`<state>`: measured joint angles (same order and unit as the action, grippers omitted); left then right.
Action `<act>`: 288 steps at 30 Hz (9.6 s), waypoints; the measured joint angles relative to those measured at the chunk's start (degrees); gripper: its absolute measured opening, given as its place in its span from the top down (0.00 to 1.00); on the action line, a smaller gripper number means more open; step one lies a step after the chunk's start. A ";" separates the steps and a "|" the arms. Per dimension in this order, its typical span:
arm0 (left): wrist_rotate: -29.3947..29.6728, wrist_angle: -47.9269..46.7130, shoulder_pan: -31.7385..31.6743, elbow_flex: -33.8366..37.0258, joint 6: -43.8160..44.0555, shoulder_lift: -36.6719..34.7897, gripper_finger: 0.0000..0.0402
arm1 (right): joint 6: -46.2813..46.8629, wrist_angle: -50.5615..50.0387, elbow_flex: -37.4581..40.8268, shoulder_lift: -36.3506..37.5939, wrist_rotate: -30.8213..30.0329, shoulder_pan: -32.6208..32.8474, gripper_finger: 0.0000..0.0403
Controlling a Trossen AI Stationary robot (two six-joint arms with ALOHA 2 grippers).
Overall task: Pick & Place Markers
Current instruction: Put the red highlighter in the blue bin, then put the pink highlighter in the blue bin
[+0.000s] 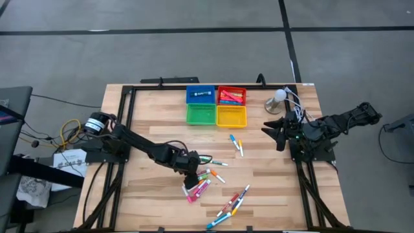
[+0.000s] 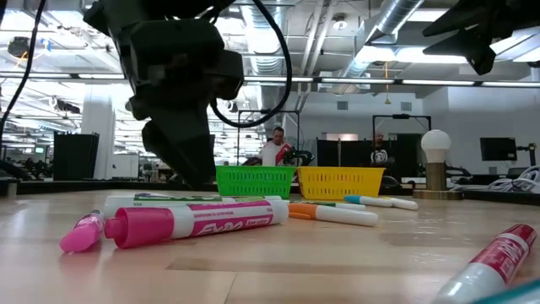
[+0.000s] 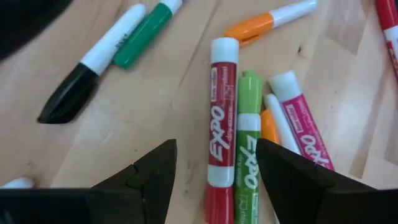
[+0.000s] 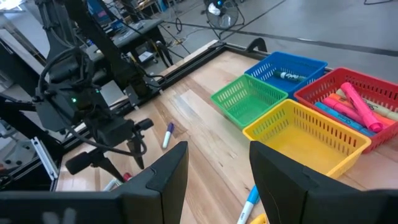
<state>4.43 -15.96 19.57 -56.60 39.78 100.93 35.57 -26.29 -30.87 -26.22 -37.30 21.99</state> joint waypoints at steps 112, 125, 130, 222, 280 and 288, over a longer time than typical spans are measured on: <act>-16.03 44.09 -4.88 -0.44 -14.54 -40.41 0.84 | -0.02 -2.05 0.02 -0.02 -0.04 -0.01 0.60; 4.02 -0.80 -8.54 -0.42 -1.96 -26.57 0.84 | -0.02 -2.03 0.02 0.00 -0.18 0.01 0.60; 5.91 -5.02 -14.17 -0.42 -13.95 -23.15 0.84 | -0.02 -2.01 0.02 0.00 -0.20 0.01 0.60; -2.39 -12.84 -33.65 -22.43 -42.30 -19.96 0.51 | 0.00 -1.94 0.02 -0.02 -0.22 -0.75 0.60; 4.95 -0.72 9.86 -22.38 25.74 14.28 0.51 | 0.00 -1.99 0.02 -0.02 -0.22 -0.75 0.60; 4.75 -5.97 9.87 -22.38 29.57 14.23 0.51 | 0.00 -1.99 0.02 0.00 -0.22 -0.73 0.60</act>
<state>9.18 -21.93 29.44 -78.98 69.35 115.17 35.57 -28.27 -30.85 -26.22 -37.52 21.26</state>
